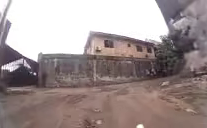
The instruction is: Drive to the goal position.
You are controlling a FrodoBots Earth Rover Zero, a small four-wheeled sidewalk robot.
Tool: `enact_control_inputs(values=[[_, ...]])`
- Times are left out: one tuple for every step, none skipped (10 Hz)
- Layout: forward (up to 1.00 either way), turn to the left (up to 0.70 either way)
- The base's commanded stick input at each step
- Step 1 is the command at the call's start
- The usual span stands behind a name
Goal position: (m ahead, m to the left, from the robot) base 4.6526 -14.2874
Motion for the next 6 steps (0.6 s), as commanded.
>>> enact_control_inputs(values=[[1.00, 0.00], [1.00, 0.00], [1.00, 0.00], [1.00, 0.00], [1.00, 0.00], [1.00, 0.00]])
